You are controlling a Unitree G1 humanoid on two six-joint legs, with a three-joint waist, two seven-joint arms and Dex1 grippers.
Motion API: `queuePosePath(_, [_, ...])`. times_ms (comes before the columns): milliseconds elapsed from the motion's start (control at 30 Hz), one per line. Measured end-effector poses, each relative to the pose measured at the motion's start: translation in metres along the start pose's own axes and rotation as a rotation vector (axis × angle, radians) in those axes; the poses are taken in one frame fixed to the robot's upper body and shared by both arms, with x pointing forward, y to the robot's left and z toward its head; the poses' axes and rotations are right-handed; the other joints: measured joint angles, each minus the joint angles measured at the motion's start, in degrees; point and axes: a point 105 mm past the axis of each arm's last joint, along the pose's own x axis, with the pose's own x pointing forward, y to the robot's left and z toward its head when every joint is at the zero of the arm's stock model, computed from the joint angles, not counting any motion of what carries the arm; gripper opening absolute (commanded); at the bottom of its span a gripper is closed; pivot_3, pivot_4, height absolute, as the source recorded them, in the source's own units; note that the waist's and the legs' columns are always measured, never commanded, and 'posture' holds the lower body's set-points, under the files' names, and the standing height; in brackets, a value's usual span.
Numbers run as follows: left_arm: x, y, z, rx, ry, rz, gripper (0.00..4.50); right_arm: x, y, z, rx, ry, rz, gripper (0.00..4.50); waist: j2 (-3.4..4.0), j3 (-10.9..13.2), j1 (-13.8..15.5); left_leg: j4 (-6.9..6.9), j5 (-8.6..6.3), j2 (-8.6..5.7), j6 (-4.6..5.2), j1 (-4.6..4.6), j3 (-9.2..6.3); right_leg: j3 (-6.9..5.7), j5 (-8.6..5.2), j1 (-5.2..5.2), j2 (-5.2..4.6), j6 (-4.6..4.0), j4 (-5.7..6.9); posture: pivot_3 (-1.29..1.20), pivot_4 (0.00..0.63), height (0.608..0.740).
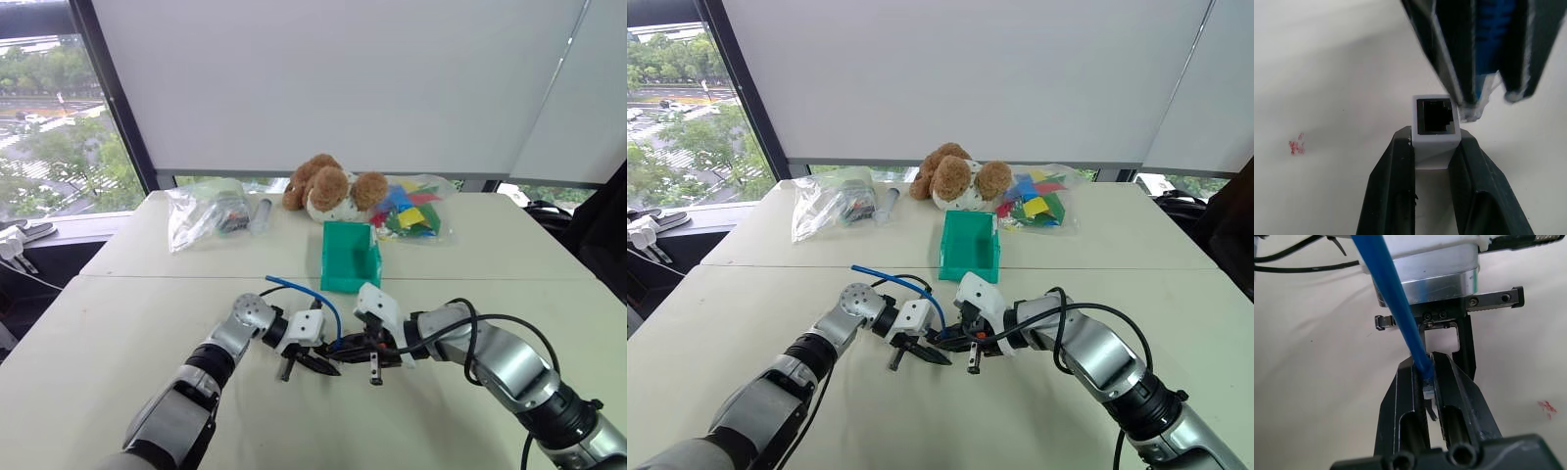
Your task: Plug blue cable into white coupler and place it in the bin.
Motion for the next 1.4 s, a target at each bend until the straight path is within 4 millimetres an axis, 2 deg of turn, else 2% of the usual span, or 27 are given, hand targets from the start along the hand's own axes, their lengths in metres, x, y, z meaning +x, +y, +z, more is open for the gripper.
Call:
queuePosePath(167, [0.0, 0.0, 0.0, 0.001, 0.0, 0.0, 0.36, 0.005, 0.0, 0.001, -0.008, -0.01, -0.004, 0.0, 0.0, 0.0, 0.0, 0.0, 0.0, 0.0, 0.0, 0.0, 0.0, 0.0, 0.0, 0.0, 0.0, 0.0, 0.0, 0.0, 0.15, 0.74])
queuePosePath(800, [0.0, 0.0, -0.001, -0.003, 0.002, 0.0, 0.36, 0.003, -0.005, -0.001, -0.027, 0.001, -0.003, 0.0, 0.0, 0.0, 0.0, 0.0, 0.0, 0.0, 0.0, 0.01, 0.0, 0.0, 0.0, 0.0, 0.01, 0.0, 0.0, 0.0, 0.15, 0.74])
queuePosePath(1000, [0.0, 0.0, -0.001, -0.001, 0.005, -0.004, 0.36, -0.007, -0.019, 0.009, -0.045, -0.016, -0.061, 0.0, 0.0, 0.0, 0.0, 0.0, 0.0, -0.01, 0.0, 0.01, 0.0, 0.0, 0.0, 0.0, 0.01, 0.0, 0.0, 0.0, 0.15, 0.74])
queuePosePath(1400, [0.0, 0.0, -0.001, -0.003, 0.006, -0.004, 0.36, -0.006, -0.016, 0.003, -0.009, 0.003, -0.037, 0.0, 0.0, 0.0, 0.1, 0.0, 0.0, 0.0, 0.0, 0.01, 0.0, 0.0, 0.0, 0.01, 0.01, 0.0, 0.0, 0.0, 0.15, 0.74])
